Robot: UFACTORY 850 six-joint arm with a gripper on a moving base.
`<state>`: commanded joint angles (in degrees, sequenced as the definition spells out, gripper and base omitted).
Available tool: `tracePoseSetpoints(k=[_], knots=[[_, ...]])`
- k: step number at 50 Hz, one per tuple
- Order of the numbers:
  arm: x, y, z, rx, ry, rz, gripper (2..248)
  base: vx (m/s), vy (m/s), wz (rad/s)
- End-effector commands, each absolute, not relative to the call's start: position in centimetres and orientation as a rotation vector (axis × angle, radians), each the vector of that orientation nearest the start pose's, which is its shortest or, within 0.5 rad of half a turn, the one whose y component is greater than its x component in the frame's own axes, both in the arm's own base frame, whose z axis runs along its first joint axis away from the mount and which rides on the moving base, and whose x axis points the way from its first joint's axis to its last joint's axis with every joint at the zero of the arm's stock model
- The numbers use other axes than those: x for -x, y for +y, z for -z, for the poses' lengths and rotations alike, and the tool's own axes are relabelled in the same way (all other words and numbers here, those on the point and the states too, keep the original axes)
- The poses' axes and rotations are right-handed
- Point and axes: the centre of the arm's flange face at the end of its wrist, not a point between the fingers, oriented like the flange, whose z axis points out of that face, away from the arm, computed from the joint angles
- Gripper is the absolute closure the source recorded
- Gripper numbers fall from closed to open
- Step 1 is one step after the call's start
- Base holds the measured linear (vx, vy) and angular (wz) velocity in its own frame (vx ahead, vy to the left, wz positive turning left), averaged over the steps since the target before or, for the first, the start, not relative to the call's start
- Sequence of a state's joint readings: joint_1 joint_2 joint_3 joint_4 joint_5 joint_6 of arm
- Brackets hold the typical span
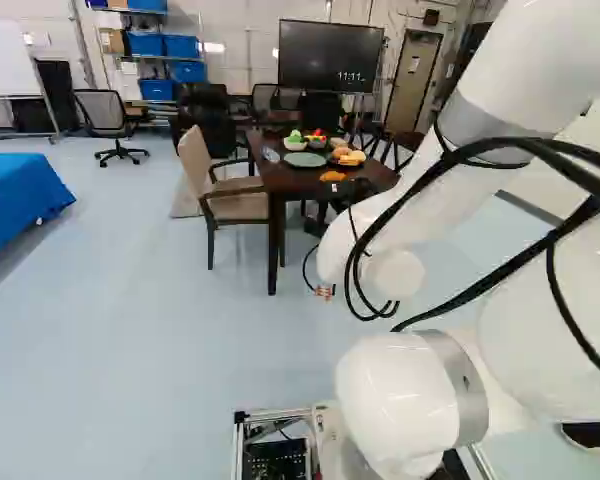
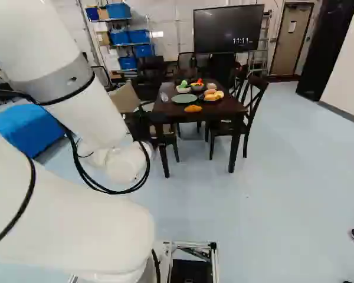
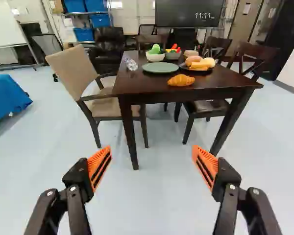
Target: Move the croissant to the empty plate
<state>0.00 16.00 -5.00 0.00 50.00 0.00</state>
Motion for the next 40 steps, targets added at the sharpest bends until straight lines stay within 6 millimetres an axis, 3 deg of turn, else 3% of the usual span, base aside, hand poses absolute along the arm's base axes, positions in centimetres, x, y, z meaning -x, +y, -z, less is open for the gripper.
tracePoseSetpoints(k=[40], knots=[[-27.03, 0.00, -36.56, 2.558, 0.000, 1.824, 26, 0.081, -0.032, 0.000]])
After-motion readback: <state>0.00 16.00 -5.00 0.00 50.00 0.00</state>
